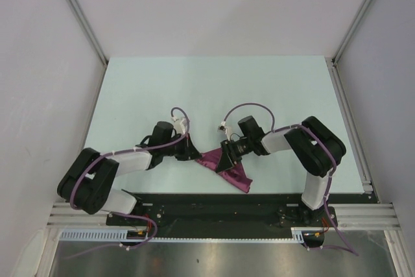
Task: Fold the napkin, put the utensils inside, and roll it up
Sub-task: Roll the napkin at the center of the board.
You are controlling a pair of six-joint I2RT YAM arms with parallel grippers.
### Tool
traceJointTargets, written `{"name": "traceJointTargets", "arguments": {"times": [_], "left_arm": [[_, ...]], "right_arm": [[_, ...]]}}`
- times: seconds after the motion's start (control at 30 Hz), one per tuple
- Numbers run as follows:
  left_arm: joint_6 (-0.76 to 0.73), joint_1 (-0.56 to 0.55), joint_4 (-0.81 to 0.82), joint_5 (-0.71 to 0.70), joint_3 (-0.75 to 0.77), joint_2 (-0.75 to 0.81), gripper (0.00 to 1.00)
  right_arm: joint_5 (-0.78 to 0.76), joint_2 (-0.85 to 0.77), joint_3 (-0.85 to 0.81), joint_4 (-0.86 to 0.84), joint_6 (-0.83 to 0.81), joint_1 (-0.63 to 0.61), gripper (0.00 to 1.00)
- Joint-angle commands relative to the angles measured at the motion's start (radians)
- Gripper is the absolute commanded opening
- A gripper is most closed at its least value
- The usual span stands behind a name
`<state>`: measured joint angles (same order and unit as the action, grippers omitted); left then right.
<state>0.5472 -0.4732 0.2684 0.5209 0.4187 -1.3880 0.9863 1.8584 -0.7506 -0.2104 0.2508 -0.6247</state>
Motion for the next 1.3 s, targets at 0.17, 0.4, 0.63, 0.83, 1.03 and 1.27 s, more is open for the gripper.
{"name": "traceJointTargets", "arguments": {"times": [0.17,0.4,0.63,0.83,1.03,1.27], "left_arm": [[-0.058,-0.013,-0.142,-0.004,0.118,-0.106,0.00],[-0.070,-0.013,-0.188,0.007,0.164,-0.157,0.00],[-0.078,-0.013,-0.253,0.007,0.215,-0.200,0.00],[-0.070,-0.013,-0.262,0.022,0.238,-0.233,0.00],[-0.061,-0.013,-0.261,0.036,0.242,-0.246,0.00],[-0.067,-0.013,-0.262,0.048,0.249,-0.238,0.00]], "right_arm": [[-0.212,-0.097,-0.042,0.247,-0.073,0.003,0.56],[-0.516,-0.323,-0.052,0.322,-0.107,-0.046,0.62],[-0.966,-0.447,-0.047,0.371,-0.196,-0.317,0.64],[-1.219,-0.395,-0.038,0.367,-0.228,-0.475,0.64],[-1.293,-0.309,-0.049,0.356,-0.248,-0.547,0.64],[-1.316,-0.225,-0.058,0.359,-0.222,-0.537,0.62]]}}
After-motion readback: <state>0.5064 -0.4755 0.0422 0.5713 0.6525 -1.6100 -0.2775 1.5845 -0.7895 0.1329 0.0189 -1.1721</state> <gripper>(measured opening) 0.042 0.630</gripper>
